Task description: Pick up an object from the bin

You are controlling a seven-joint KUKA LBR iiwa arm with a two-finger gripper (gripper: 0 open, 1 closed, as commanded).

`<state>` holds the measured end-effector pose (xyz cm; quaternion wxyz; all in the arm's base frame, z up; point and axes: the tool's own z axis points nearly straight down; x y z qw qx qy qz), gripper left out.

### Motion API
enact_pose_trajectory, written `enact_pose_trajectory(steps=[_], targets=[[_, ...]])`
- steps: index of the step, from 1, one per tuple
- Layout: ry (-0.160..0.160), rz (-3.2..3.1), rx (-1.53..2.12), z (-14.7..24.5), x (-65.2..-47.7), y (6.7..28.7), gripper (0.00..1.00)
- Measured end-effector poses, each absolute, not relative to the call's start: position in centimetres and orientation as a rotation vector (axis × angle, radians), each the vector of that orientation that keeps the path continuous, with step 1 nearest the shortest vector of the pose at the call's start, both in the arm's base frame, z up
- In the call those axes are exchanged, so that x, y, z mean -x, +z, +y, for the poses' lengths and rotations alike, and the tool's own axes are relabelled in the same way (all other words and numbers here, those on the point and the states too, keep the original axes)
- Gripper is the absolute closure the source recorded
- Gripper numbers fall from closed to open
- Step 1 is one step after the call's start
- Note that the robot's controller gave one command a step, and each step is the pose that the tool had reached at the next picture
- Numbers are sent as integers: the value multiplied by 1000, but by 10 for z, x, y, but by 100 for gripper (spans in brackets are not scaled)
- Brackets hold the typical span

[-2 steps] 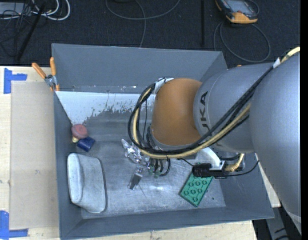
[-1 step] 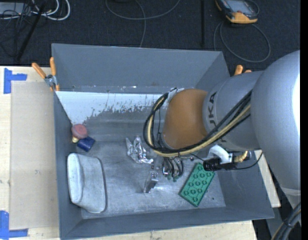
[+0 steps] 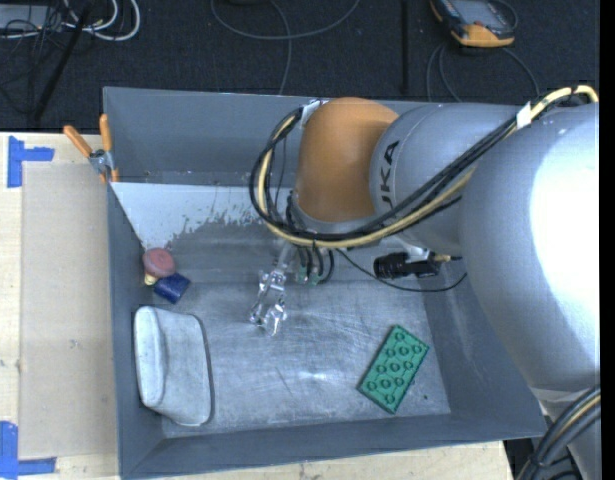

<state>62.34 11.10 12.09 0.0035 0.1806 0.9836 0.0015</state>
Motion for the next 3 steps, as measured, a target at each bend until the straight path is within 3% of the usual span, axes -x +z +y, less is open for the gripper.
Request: enact_pose_trajectory(steps=[1, 2, 3], targets=[[11, 2999, -926, 91, -608, 75, 0], [12, 2987, -923, 89, -611, 78, 100], [6, 3015, -855, 89, -611, 232, 100]])
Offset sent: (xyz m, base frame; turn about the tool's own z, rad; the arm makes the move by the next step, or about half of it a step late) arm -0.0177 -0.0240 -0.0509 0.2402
